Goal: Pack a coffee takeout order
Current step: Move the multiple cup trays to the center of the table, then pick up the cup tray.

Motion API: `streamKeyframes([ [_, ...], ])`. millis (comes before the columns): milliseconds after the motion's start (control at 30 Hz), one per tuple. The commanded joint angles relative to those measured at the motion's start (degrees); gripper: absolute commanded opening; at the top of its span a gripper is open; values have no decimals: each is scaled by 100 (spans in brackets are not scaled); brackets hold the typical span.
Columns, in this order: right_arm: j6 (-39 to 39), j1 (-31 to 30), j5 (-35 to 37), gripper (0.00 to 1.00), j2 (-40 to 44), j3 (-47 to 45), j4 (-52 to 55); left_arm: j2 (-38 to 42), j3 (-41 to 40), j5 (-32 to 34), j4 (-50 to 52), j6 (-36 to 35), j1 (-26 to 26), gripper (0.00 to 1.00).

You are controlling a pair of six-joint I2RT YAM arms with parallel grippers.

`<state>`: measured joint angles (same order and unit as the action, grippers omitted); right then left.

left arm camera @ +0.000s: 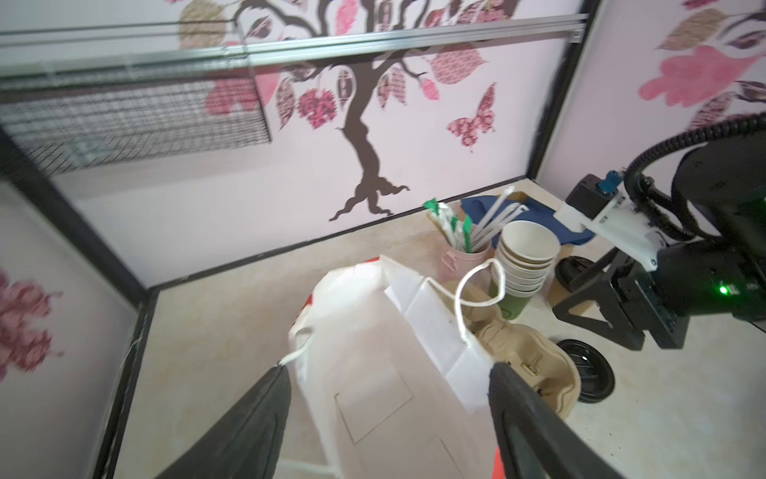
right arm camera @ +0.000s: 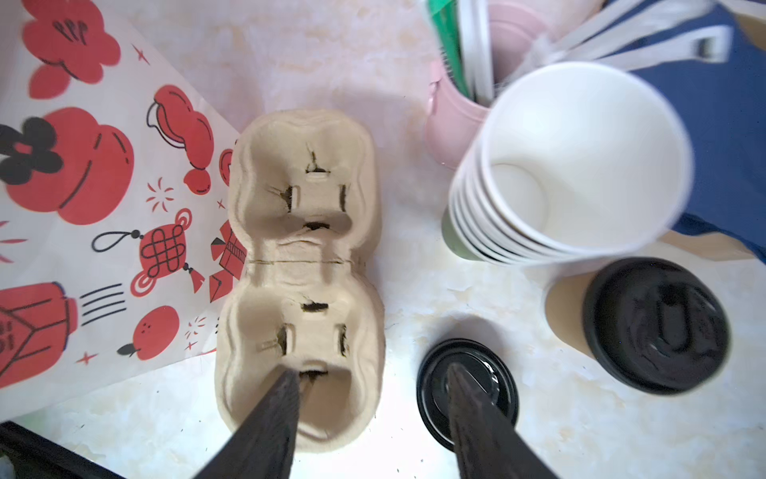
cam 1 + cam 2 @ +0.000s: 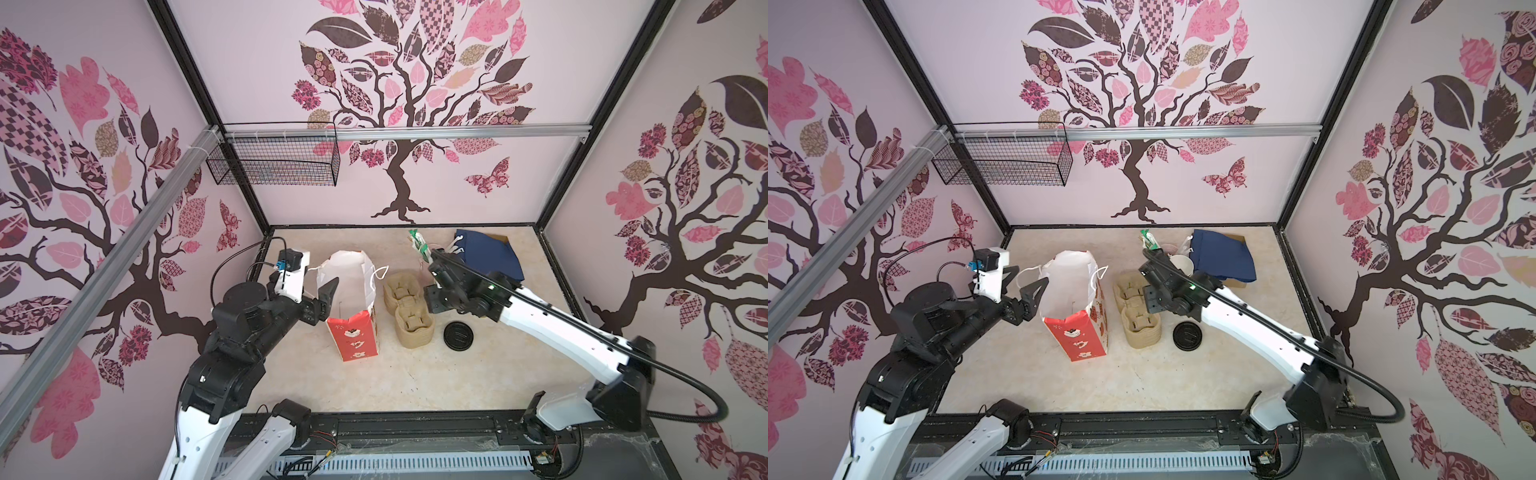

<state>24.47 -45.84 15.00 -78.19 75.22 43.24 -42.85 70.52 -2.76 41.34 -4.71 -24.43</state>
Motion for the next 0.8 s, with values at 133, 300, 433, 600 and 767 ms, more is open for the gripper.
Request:
streamKeyframes([
  [133, 758, 814, -547, 61, 2177, -1842, -372, -1163, 605, 474, 324, -1776, -2284, 79],
  [300, 1267, 815, -680, 61, 2885, -2620, -156, -2153, 846, 542, 682, -2156, -3362, 79],
  [433, 1787, 822, -733, 62, 3250, -3409, -351, -2838, 734, 796, 749, -2135, -3958, 79],
  [600, 2408, 839, -1044, 61, 3533, -4191, -946, -3445, 398, 1021, 803, -2167, -4079, 77],
  [767, 2665, 836, -793, 57, 3748, -4342, -1079, -4005, 392, 1462, 915, -1935, -3997, 73],
])
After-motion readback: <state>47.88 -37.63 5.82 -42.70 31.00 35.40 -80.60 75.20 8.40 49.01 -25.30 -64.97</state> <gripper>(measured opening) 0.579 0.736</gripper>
